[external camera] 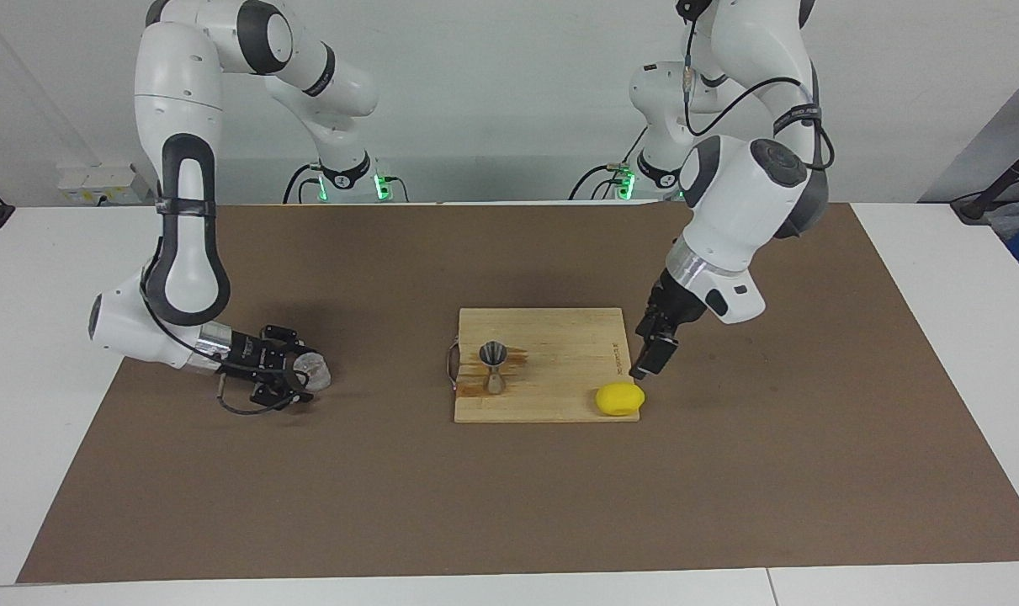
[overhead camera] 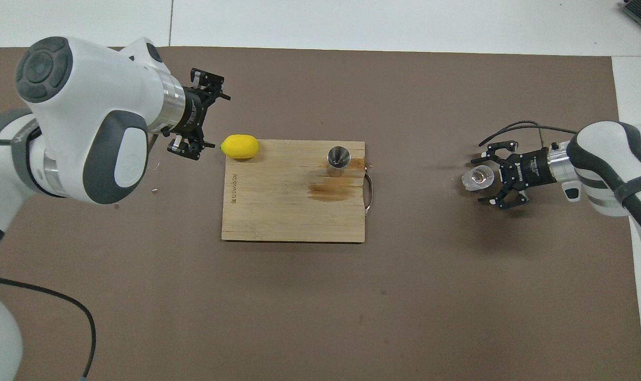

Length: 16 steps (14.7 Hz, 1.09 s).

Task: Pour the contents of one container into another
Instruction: 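Lift the glass cup with the right gripper toward the metal cup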

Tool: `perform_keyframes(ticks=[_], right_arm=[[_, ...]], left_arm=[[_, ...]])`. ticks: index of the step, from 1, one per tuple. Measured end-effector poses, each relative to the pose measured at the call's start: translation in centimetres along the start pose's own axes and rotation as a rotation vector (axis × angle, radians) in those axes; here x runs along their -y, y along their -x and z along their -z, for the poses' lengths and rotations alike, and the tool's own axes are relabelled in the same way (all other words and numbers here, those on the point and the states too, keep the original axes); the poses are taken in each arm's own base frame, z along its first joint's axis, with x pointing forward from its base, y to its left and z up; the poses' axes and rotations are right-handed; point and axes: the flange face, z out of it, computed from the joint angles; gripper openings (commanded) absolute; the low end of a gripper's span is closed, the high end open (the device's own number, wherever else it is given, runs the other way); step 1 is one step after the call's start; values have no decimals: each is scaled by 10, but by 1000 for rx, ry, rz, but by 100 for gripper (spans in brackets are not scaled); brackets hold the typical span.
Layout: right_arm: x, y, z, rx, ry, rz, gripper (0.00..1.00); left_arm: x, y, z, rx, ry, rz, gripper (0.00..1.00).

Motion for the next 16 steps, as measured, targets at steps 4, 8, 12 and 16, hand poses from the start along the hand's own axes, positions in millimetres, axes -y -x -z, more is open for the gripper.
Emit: perform_keyframes(ticks=[4,8,12,16], right_arm=[[2,7,4,-5,-5,11,22],[3,13,12,-12,-19,14,0],[13,39,34,-50,-72,-26,0],[23,86,39,-90,-92,-45,0]], left_arm=[[9,-64,38,-155,24,3,100],[30,-128,68,-195,-4,-175,100],[40,-126,88,-186,-79,-514,100],[58,-119,107,-115,-202,-872,100]])
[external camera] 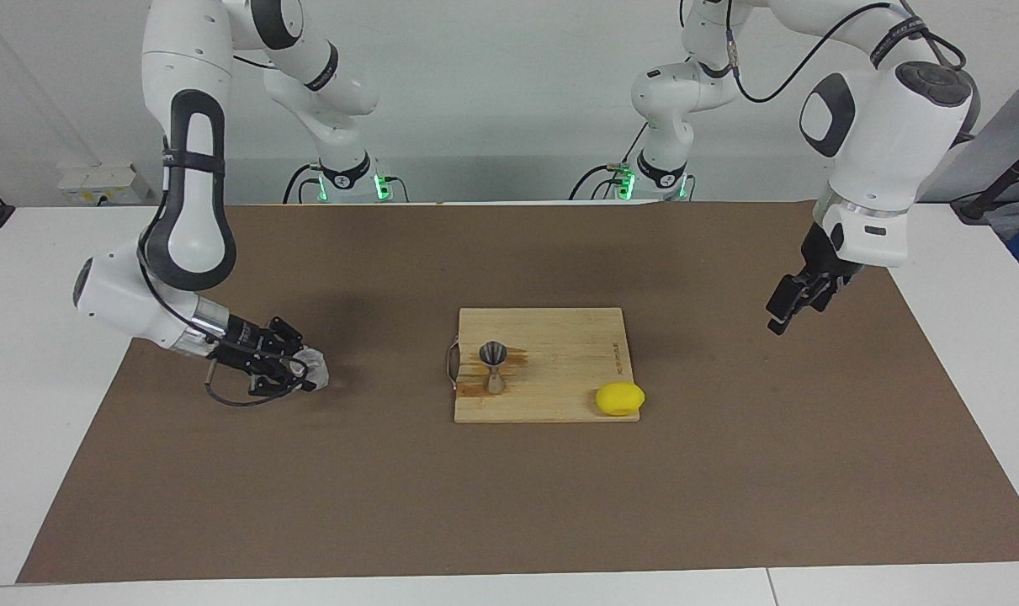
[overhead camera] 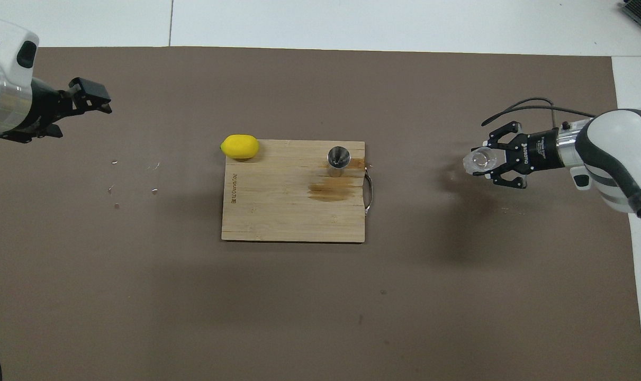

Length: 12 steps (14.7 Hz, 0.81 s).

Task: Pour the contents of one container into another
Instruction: 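Lift the glass cup with the right gripper toward the metal cup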

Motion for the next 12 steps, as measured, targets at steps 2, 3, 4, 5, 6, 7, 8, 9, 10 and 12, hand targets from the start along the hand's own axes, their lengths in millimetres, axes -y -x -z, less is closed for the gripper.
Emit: perform_keyframes(ticks=[2,3,4,5,6,7,8,9,10,12], right_arm=[[7,27,-4,-49,4,-17,0],[10,41,-6,-75,6,-19,0],[15,57,-10,-104,10,-19,0],[19,72,-14,-136,9,-19,0],[23,87,-18,-165,4,-24,0],[26,101,-22,-189,-1,-28,0],[28,114,-26,-204,-3,-30,0],[30,127,-29,-215,-5,-33,0],[31,140,-33,-224,-9,-42,0],[33,161,-39,-253,-17,-60,0]], left_arm=[[4,12,9,52,-25,-142,100],[6,18,12,83,-37,-186,100],[8,25,15,127,-52,-216,100],[11,33,17,171,-66,-233,100],[12,41,20,209,-78,-246,100],[11,47,22,236,-88,-255,100],[10,52,26,255,-96,-261,100],[11,56,31,267,-102,-264,100],[12,58,37,274,-105,-268,100],[19,61,54,272,-89,-271,100]])
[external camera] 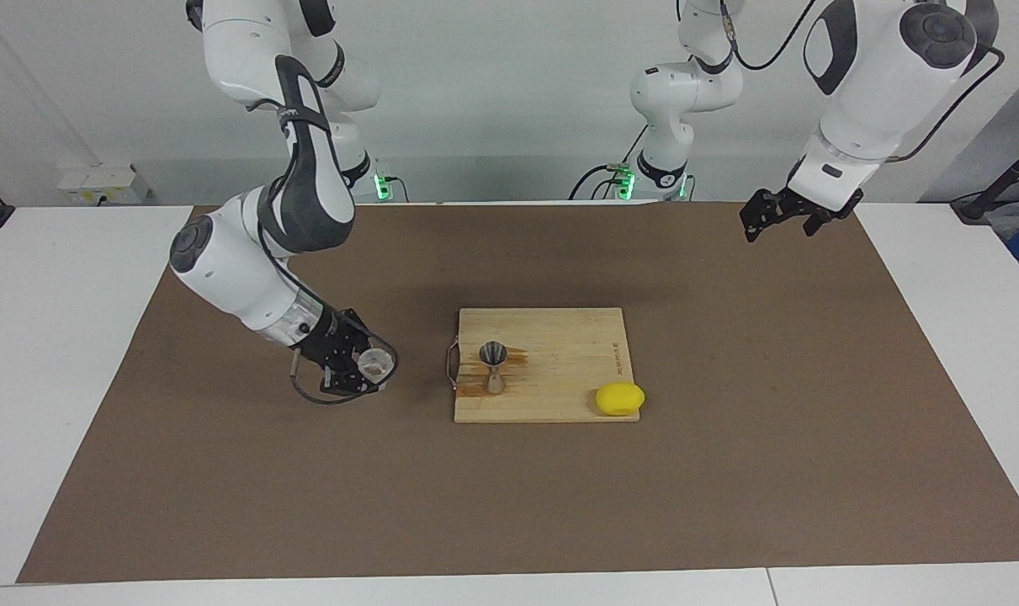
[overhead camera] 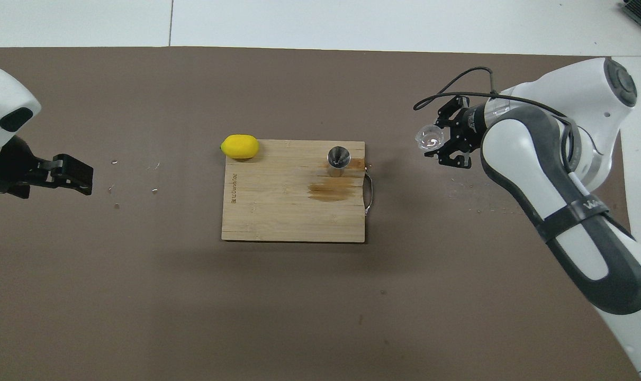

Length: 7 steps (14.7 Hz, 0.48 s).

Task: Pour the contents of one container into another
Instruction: 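Lift the glass cup with the right gripper toward the metal cup, then move the glass cup with the right gripper above the metal cup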

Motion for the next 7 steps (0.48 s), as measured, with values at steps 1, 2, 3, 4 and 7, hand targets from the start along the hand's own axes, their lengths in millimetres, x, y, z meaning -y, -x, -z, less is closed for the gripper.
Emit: perform_keyframes(ticks=[1,2,3,4,7], right_arm=[[-1,11,-2,-14,0,-1,0],[-1,20,-3,-27,-2,-1,0],[-2,29,-5,-36,-3,-1,0],[-3,38,-6,-49,-4,6,0],[-8,64,-16,-83,2,31,0]], left_arm=[[3,5,8,-13,10,4,100],[6,10,15,-25,14,6,100],[6,15,20,-33,15,5,100],[6,18,22,-37,15,5,100],[5,19,23,-41,17,4,100]])
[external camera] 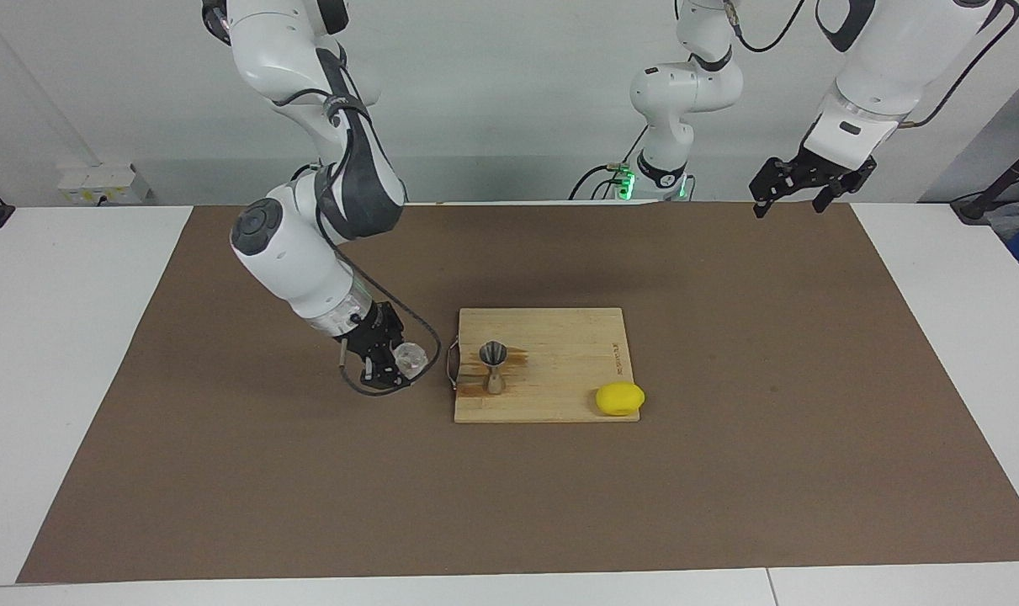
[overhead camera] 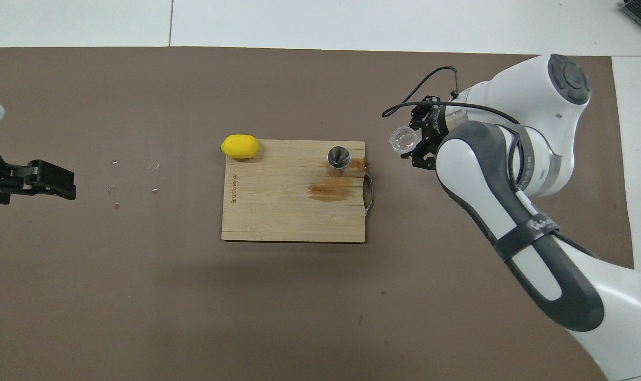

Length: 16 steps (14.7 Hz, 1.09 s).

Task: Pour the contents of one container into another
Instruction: 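Move the glass cup with the right gripper above the metal cup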

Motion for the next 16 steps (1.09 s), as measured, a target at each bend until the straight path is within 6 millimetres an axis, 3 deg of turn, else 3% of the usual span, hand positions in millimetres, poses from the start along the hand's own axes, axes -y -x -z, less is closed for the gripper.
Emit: perform_keyframes(ticks=[4,8,16], right_arm=[[-4,34,-4,-41,-9,14,0],[-12,58,-11,-82,-10,39,0],[-19,88,-14,-154,-32,127,0]], left_arm=[[2,-4,0,-25,6,5,100],[-1,-10,-12,-8,7,-2,100],[7,-14,-15,-11,9,6,100]])
